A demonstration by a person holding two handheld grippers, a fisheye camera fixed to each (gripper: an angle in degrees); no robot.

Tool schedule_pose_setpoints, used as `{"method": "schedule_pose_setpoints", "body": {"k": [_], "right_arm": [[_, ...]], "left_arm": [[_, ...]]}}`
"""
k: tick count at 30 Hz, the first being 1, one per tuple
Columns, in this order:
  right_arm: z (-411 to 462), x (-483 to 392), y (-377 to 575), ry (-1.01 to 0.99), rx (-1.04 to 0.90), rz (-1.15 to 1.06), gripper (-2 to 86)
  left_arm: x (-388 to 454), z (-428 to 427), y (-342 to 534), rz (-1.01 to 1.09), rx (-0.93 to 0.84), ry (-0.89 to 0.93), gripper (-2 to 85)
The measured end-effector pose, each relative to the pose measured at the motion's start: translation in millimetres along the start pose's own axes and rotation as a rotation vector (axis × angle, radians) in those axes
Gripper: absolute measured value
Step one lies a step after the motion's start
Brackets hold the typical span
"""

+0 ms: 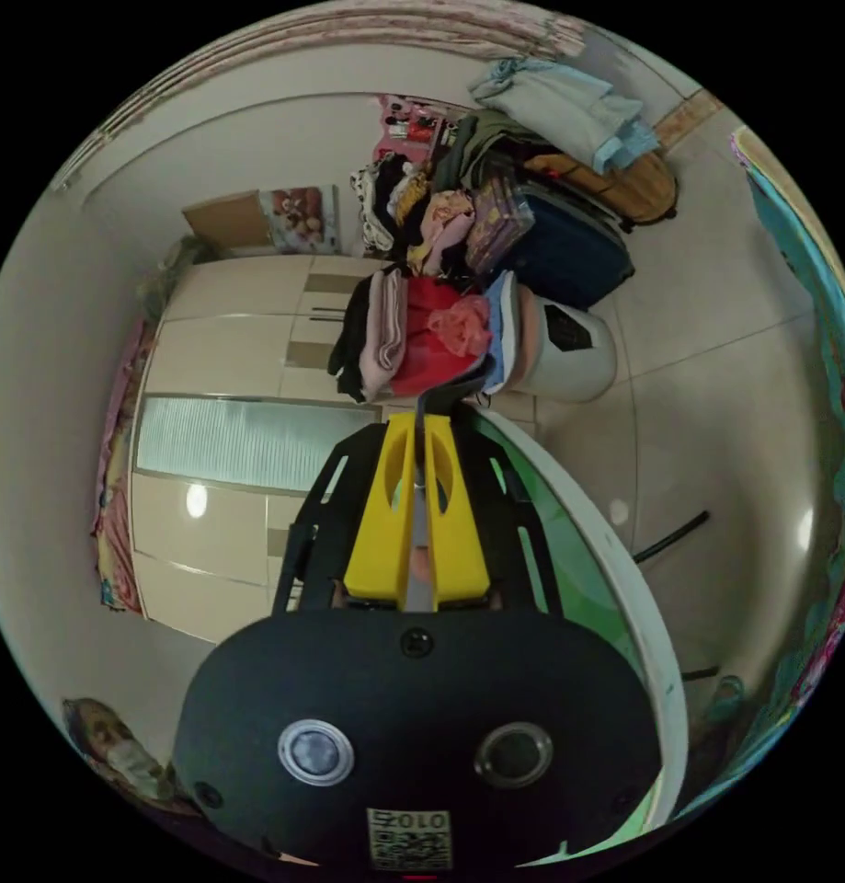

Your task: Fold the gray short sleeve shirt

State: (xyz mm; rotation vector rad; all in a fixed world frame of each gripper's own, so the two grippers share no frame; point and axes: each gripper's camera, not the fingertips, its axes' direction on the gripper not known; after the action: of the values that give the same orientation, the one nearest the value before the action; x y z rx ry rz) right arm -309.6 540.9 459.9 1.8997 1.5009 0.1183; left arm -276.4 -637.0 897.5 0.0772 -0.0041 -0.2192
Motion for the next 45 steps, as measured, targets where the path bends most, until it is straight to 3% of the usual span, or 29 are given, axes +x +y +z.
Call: {"method": "schedule_pose_setpoints", "body": {"k": [6, 14, 20, 27, 39, 45], "right_arm": [[-6, 10, 8, -0.265, 0.005, -0.160, 3.5], [-12, 9, 17, -0.245, 0.017, -0.182, 3.5], [2, 11, 11, -0.112, -0.143, -0.130, 3.4], [38, -9, 20, 0.185, -0.267, -0.231, 3.6], [29, 22, 23, -0.001, -0.225, -0.163, 3.5], [31, 33, 28, -0.069, -0.246, -0.173, 3.4]], "left_arm": [[64, 89, -152, 0.225, -0.063, 0.039, 2.9], [117, 233, -301, 0.331, -0.201, 0.127, 5.2], [162, 311, -370, 0.469, -0.340, 0.090, 6.3], [197, 372, -420, 0.584, -0.448, 0.065, 6.9], [234, 454, -449, 0.823, -0.663, 0.015, 6.9], [217, 476, -453, 0.839, -0.715, 0.147, 8.3]]}}
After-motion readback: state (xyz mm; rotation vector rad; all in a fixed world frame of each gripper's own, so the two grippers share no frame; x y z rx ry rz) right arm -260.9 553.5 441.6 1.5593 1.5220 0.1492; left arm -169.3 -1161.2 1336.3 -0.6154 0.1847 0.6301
